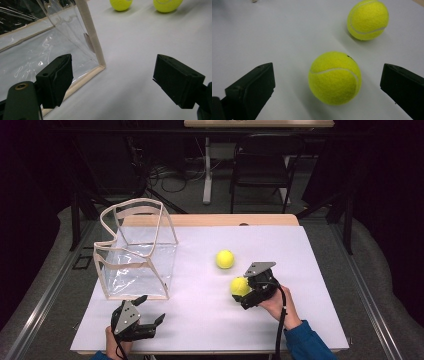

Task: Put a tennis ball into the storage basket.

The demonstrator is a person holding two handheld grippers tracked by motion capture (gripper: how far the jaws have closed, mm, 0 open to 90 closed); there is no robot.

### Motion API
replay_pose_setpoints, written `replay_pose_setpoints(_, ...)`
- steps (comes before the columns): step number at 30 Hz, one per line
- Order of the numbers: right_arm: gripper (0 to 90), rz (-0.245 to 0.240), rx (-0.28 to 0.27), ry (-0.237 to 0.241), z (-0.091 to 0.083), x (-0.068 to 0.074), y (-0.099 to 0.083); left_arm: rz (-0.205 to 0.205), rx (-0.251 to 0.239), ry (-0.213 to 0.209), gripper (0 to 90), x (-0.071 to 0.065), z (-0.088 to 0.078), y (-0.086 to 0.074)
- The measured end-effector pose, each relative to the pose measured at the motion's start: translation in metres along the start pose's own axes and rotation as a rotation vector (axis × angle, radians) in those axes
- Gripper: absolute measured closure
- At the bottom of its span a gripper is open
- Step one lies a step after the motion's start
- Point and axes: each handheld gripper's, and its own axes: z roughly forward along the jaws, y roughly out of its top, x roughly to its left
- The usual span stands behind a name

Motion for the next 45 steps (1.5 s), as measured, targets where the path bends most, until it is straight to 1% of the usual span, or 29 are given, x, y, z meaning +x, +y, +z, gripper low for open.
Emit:
replay_pose_setpoints(6, 0.0, 0.005, 0.007, -0.001, 0.005, -0.004, 0.002, 0.004, 0.001, 0.002, 16.1, 0.0, 0.0, 0.0)
replay_pose_setpoints(10, 0.0, 0.018, 0.018, 0.012, 0.012, -0.008, 0.0, 0.008, 0.002, 0.002, 16.1, -0.001, 0.0, 0.0)
replay_pose_setpoints(13, 0.0, 0.023, 0.024, 0.023, 0.016, -0.008, 0.0, 0.011, 0.002, 0.0, 16.1, -0.001, 0.0, 0.0)
replay_pose_setpoints(21, 0.0, 0.034, 0.036, 0.031, 0.024, -0.01, -0.002, 0.011, 0.002, -0.002, 16.1, -0.001, 0.0, 0.0)
replay_pose_setpoints(22, 0.0, 0.032, 0.04, 0.027, 0.027, -0.01, -0.003, 0.018, 0.004, 0.001, 16.1, -0.001, 0.0, 0.0)
replay_pose_setpoints(26, 0.0, 0.042, 0.039, 0.029, 0.029, -0.013, -0.005, 0.016, 0.005, 0.0, 16.1, -0.001, 0.0, 0.0)
replay_pose_setpoints(28, 0.0, 0.053, 0.034, 0.038, 0.031, -0.015, -0.007, 0.013, 0.006, 0.0, 16.1, -0.001, 0.001, -0.001)
replay_pose_setpoints(35, 0.0, 0.056, 0.046, 0.047, 0.037, -0.014, -0.009, 0.015, 0.006, -0.002, 16.1, -0.001, 0.0, 0.0)
replay_pose_setpoints(40, 0.0, 0.052, 0.036, 0.03, 0.038, -0.013, -0.009, 0.012, 0.006, -0.002, 16.1, -0.001, 0.001, -0.001)
replay_pose_setpoints(45, 2.9, 0.057, 0.037, 0.038, 0.041, -0.014, -0.01, 0.01, 0.006, -0.004, 16.1, -0.001, 0.001, -0.001)
